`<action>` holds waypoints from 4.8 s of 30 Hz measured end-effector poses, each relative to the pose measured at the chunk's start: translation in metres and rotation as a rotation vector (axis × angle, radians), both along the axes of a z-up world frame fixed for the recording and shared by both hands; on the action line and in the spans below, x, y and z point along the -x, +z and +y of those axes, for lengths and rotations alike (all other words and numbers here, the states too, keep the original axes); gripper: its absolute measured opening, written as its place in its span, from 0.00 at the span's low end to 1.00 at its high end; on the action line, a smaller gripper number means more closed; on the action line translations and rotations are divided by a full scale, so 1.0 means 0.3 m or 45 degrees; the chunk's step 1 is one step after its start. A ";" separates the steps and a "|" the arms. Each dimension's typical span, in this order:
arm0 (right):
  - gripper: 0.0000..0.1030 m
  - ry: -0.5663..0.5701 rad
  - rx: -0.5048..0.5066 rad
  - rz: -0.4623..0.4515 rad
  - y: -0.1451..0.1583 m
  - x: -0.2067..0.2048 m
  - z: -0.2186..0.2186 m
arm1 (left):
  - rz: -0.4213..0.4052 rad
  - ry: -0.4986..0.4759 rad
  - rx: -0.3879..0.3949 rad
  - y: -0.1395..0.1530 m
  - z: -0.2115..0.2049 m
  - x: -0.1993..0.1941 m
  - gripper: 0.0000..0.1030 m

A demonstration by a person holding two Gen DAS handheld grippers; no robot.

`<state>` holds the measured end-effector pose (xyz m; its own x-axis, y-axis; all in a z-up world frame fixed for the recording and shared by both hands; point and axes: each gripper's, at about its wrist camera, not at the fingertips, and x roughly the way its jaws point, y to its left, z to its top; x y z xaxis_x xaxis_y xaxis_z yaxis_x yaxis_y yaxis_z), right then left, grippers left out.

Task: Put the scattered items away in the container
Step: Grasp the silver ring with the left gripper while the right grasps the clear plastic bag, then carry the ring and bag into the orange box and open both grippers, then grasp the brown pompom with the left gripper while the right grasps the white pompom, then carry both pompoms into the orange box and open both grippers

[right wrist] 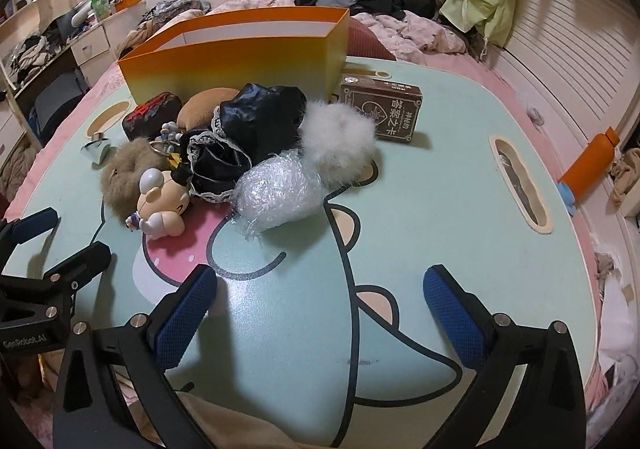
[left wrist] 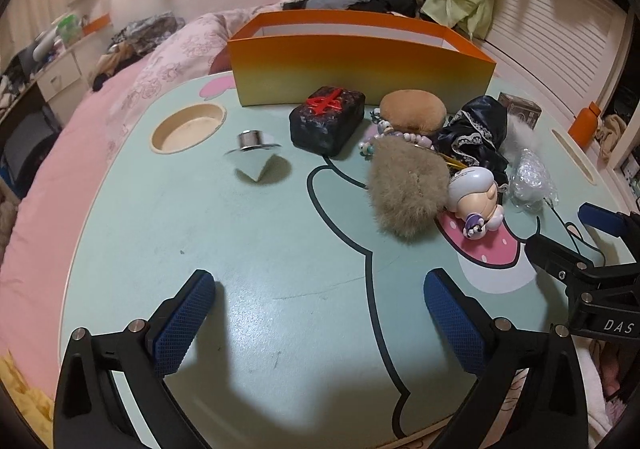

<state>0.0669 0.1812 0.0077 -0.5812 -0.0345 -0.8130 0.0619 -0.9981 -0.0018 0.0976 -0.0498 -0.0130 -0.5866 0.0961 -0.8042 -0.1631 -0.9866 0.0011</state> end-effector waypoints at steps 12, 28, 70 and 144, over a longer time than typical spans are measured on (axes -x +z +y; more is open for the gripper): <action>1.00 0.035 0.003 0.030 -0.007 0.003 -0.006 | 0.030 -0.047 -0.007 0.010 -0.015 0.022 1.00; 0.74 0.095 0.105 0.072 0.034 0.114 -0.014 | 0.034 -0.046 -0.012 0.021 -0.088 0.241 0.24; 0.68 0.073 0.367 0.353 0.312 0.524 0.031 | 0.318 -0.016 -0.307 0.307 -0.020 0.530 0.74; 0.31 0.198 0.174 0.404 0.328 0.274 0.001 | 0.365 -0.187 -0.416 0.441 0.009 0.346 0.25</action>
